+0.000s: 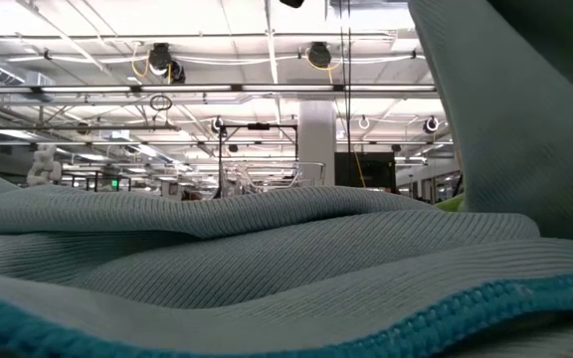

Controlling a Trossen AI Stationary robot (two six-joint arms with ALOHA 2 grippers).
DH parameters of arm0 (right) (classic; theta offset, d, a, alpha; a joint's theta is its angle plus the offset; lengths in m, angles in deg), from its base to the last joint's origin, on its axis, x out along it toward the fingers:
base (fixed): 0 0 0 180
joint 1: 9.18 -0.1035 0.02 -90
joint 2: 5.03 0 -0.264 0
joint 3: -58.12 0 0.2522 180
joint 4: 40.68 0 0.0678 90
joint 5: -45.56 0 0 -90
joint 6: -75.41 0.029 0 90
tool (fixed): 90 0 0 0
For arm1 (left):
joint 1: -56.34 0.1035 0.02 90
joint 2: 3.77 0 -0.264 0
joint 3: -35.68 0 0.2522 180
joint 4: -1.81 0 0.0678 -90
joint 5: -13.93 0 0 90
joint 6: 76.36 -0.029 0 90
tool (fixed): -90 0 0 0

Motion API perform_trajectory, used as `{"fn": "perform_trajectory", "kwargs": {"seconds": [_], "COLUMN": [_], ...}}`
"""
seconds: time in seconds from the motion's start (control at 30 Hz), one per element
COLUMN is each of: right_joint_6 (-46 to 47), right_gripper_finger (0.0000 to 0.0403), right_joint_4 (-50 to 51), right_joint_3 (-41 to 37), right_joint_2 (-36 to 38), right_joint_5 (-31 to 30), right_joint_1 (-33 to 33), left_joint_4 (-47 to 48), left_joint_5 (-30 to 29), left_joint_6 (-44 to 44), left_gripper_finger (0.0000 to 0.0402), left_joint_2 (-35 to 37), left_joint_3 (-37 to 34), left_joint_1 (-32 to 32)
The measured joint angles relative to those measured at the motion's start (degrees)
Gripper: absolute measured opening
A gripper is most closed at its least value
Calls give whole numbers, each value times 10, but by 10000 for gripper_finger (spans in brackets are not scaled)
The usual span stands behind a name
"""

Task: Fold microfiber towels
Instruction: Fold the right blue towel

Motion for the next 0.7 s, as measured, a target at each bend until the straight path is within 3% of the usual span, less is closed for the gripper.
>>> {"fn": "perform_trajectory", "kwargs": {"seconds": [0.2,0.7], "right_joint_6": [-47,-58], "right_gripper_finger": [257,256], "right_joint_4": [-45,-79], "right_joint_3": [0,0], "right_joint_2": [-12,-24], "right_joint_5": [11,46], "right_joint_1": [12,20], "left_joint_4": [11,21], "left_joint_5": [1,0], "left_joint_6": [0,-13], "left_gripper_finger": [15,6], "left_joint_2": [0,0], "left_joint_3": [0,0], "left_joint_1": [-1,-14]}}
